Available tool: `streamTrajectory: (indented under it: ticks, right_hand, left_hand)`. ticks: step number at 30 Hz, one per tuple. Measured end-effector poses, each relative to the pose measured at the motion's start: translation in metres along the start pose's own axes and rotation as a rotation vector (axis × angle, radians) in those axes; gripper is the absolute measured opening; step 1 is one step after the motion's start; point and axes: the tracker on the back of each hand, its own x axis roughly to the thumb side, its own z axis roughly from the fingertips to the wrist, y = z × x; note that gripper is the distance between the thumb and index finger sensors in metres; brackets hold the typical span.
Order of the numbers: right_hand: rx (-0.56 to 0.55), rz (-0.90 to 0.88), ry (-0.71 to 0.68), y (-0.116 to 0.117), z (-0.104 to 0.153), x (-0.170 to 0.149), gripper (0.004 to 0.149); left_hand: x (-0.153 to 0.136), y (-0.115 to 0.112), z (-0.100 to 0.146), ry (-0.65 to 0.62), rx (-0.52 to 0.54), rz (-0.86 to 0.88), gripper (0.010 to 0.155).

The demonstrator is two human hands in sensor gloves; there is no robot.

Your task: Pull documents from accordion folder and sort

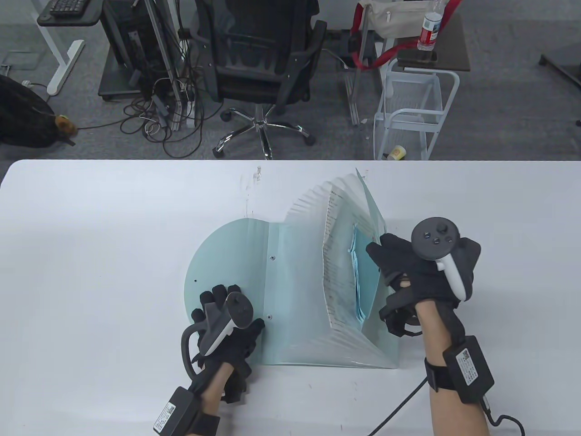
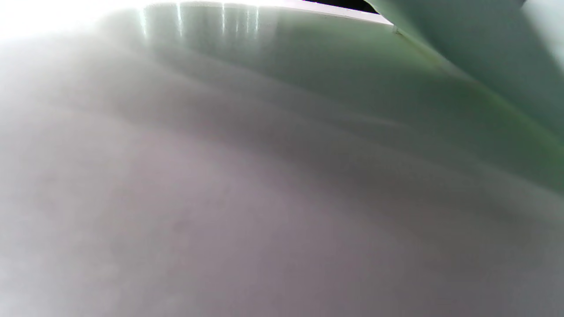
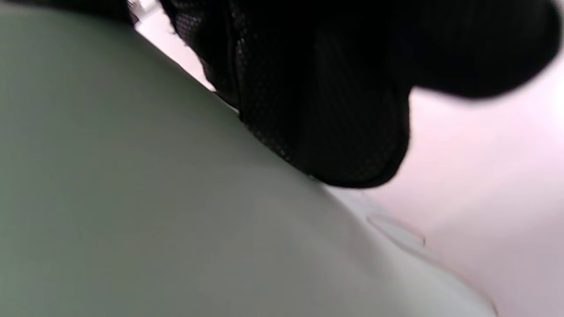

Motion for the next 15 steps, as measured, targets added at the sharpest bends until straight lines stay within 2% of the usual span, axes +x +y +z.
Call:
streamTrajectory:
  ticks: [2,6,11,15]
  right_hand:
    - [0.125,-0.105,-0.002,-0.003,-0.008,-0.014,0.078]
    - [0.243,-0.375,-0.076,0.002,-0.021,-0.038,0.080]
    - [0.235,-0.536,-0.146,0.009,-0.020,-0.057,0.076]
    - [0.175,-0.600,-0.190,0.007,-0.013,-0.068,0.073]
  left_hand:
    - [0.000,0.000,0.000,-0.001,-0.002,-0.002,0.088]
    - [0.001,0.001,0.000,0.003,0.003,-0.009,0.089]
    - [0.001,0.001,-0.001,0.004,0.007,-0.013,0.088]
    - [0.003,0.005,0.001,0.004,0.009,-0.022,0.087]
